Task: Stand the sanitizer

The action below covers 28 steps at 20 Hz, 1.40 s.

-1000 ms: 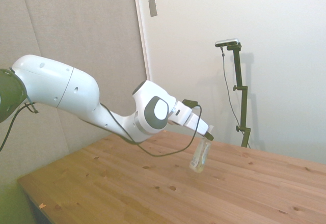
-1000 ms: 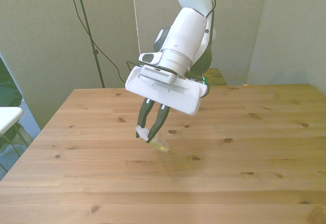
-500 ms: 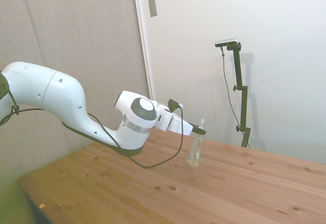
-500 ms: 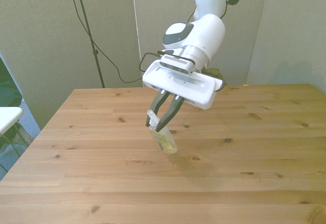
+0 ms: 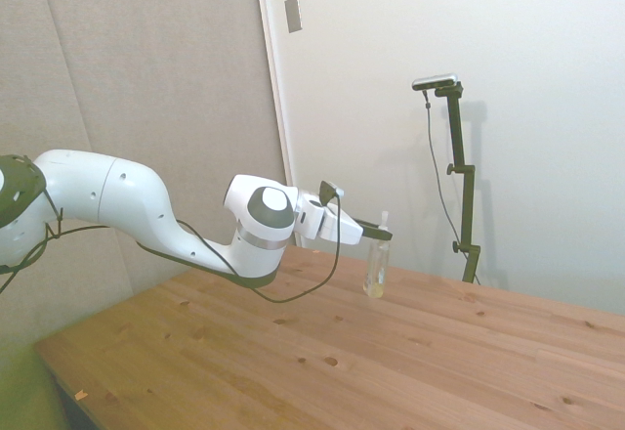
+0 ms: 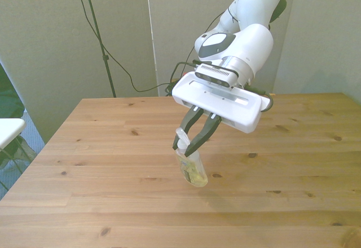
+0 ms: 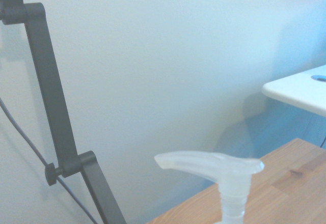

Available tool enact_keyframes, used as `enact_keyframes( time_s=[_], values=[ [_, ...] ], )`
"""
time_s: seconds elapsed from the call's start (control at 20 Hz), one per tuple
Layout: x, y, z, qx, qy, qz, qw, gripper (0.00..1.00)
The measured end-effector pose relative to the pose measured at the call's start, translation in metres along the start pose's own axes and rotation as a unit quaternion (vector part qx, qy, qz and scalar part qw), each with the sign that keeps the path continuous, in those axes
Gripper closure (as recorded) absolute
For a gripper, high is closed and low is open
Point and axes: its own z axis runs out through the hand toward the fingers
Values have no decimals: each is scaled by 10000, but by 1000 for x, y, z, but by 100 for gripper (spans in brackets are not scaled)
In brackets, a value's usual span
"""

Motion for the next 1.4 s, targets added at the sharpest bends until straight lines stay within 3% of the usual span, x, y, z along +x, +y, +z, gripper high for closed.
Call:
enact_keyframes(
  time_s=[0.5,1.15,1.2,1.4],
  values=[
    [-14,-1,29,-286,-50,-295,9991,100],
    [-49,9,41,-49,510,-353,9981,100],
    [-50,9,41,-31,546,-346,9979,0],
    [-53,11,39,23,593,-369,9976,0]
  ],
)
